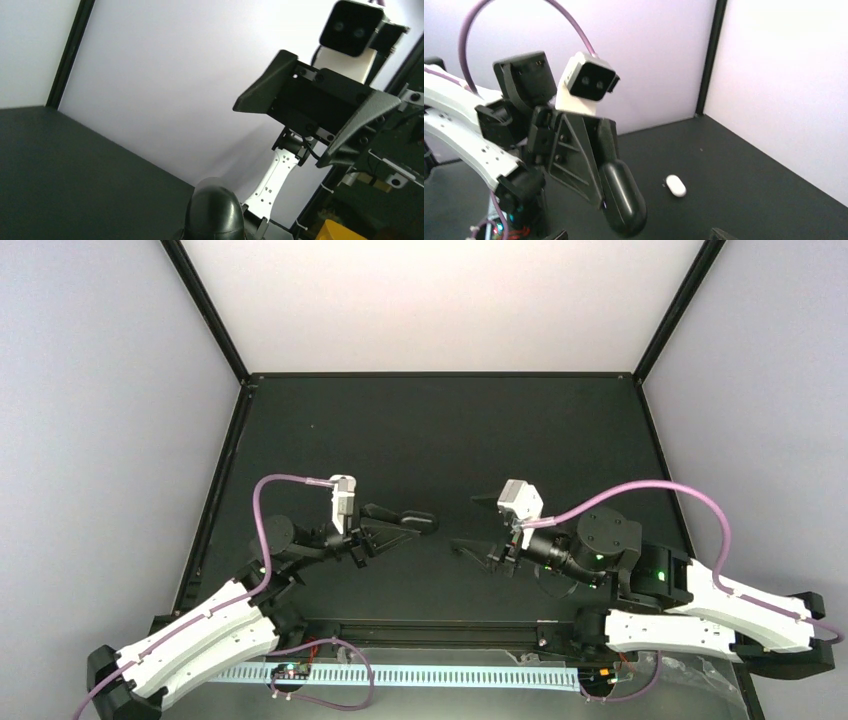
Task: Insert the wireless bluetooth earbuds into the charging case
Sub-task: Open the charging case.
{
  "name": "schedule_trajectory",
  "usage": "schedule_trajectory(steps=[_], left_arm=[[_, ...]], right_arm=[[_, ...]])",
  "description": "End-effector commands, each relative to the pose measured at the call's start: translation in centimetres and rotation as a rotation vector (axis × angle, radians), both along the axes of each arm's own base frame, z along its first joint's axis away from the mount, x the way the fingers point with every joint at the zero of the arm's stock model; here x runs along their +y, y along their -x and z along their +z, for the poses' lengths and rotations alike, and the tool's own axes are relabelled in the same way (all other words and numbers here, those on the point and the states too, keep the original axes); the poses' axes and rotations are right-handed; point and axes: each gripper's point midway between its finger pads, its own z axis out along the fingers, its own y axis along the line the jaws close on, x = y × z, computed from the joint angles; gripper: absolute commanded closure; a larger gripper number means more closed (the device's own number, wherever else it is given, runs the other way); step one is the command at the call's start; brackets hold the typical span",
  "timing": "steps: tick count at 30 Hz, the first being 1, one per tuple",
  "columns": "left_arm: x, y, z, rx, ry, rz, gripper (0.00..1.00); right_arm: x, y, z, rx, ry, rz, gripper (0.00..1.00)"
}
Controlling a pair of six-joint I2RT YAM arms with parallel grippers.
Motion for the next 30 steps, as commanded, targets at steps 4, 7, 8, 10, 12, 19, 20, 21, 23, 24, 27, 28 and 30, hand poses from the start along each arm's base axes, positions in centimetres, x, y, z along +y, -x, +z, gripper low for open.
schedule_trajectory(steps=[4,7,8,10,12,19,20,21,23,24,27,28,30], left_arm=[[0.7,3.5,3.5,-0.266,0.066,-0.093,0.99],[0.8,3.9,3.5,-0.299,0.058,-0.098,0.99],[0.8,3.9,3.5,-0.305,0.054,-0.095,0.99],[0.9,4.0,3.5,-0.314,0.053,-0.092,0.98],[1.0,4.2,3.7,-0.326,0.056,-0.095,0.98],[1.0,5.3,4.1,-0.367,0.057,-0.145,0.98],[1.0,5.4,4.1,-0.371,0.055,-0.151,0.98],[1.0,5.5,4.1,-0.379,0.053,-0.157,0.98],[0.9,5.8,4.0,-0.385,0.051,-0.174,0.99],[0.9,5.9,4.0,-0.387,0.051,-0.181,0.98],[1.0,6.3,4.1,-0.394,0.053,-0.201,0.98],[1.0,6.4,4.1,-0.397,0.054,-0.205,0.99],[1.0,6.5,4.1,-0.395,0.052,-0.206,0.98]], right_arm=[[2.7,1.3,2.7,0.054,-0.095,0.107,0.27],[3.5,1.5,2.3,0.067,-0.085,0.129,0.27],[3.6,1.7,2.3,0.070,-0.085,0.140,0.28],[3.9,2.1,2.3,0.073,-0.082,0.167,0.28],[4.0,2.3,2.0,0.074,-0.064,0.180,0.29],[4.3,2.7,0.9,0.065,-0.004,0.206,0.38],[4.4,2.7,0.8,0.067,0.000,0.207,0.40],[4.6,2.6,0.7,0.069,0.007,0.207,0.40],[5.1,2.4,0.5,0.074,0.024,0.200,0.40],[5.3,2.3,0.4,0.076,0.031,0.193,0.40],[5.5,1.6,0.1,0.078,0.045,0.161,0.40],[5.6,1.5,0.0,0.079,0.048,0.155,0.40],[5.6,1.5,-0.1,0.079,0.052,0.154,0.40]])
